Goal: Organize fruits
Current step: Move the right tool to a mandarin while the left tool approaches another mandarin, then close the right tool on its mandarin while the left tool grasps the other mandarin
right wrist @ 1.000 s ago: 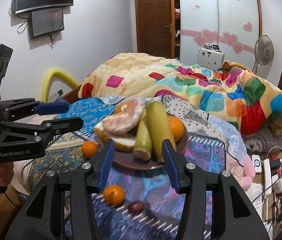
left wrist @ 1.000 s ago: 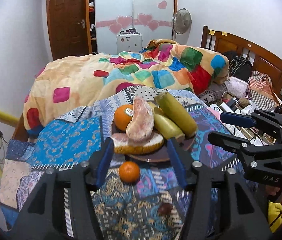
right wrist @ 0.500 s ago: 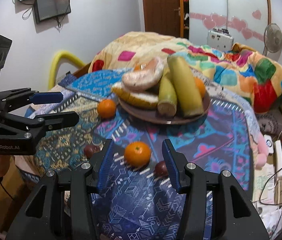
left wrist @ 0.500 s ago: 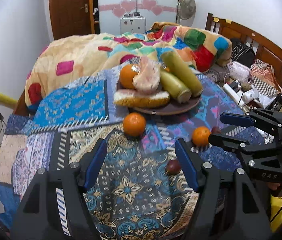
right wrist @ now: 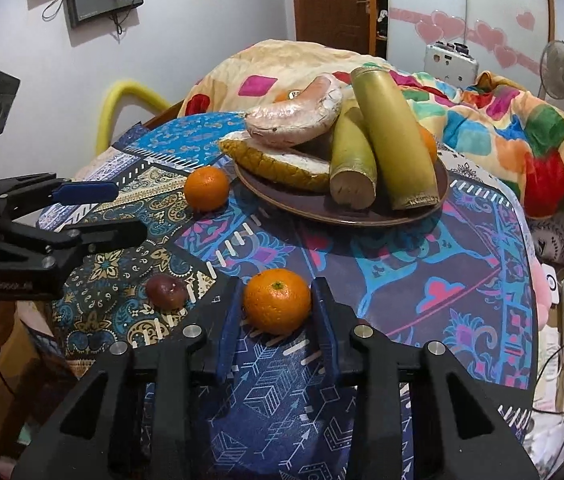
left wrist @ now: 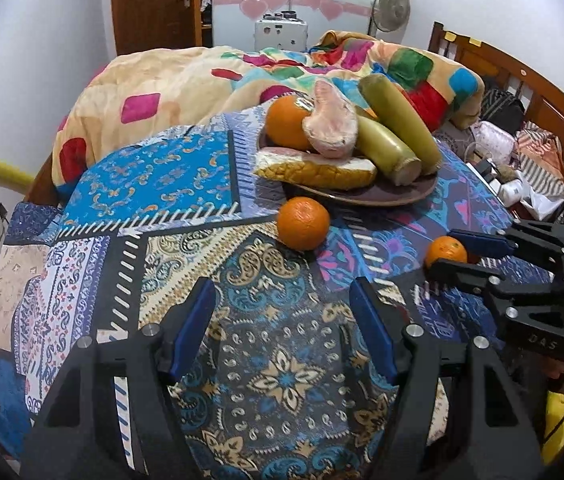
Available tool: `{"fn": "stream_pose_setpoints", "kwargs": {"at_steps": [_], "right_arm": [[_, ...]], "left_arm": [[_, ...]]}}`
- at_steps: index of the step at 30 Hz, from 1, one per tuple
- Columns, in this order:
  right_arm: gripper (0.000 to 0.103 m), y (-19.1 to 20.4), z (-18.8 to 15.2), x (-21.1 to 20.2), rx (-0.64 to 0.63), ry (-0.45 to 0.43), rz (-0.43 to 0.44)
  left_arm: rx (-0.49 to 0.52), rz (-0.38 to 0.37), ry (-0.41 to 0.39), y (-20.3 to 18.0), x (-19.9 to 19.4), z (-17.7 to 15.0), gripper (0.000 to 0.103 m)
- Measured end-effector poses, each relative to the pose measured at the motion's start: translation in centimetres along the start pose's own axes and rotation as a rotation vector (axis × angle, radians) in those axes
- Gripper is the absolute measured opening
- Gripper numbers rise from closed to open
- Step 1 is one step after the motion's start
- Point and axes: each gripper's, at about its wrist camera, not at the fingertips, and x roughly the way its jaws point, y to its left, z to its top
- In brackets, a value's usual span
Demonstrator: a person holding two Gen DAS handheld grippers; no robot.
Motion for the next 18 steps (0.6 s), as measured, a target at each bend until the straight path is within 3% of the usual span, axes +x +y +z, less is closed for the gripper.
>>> {"fn": "stream_pose_setpoints", "kwargs": {"at_steps": [16,18], "right_arm": [[0.032,-2.3,1.8,-1.5,0.042,-0.084,-0.043],[0.032,-2.6,1.9,-1.5,0.044,-0.087,-0.046]], "left_arm": [[0.019,-0.01,-0.002,-0.6,2.7,3.0,0.07],[0.03,-0.013,0.007,-0.8,3.3,3.2,0.067]]}}
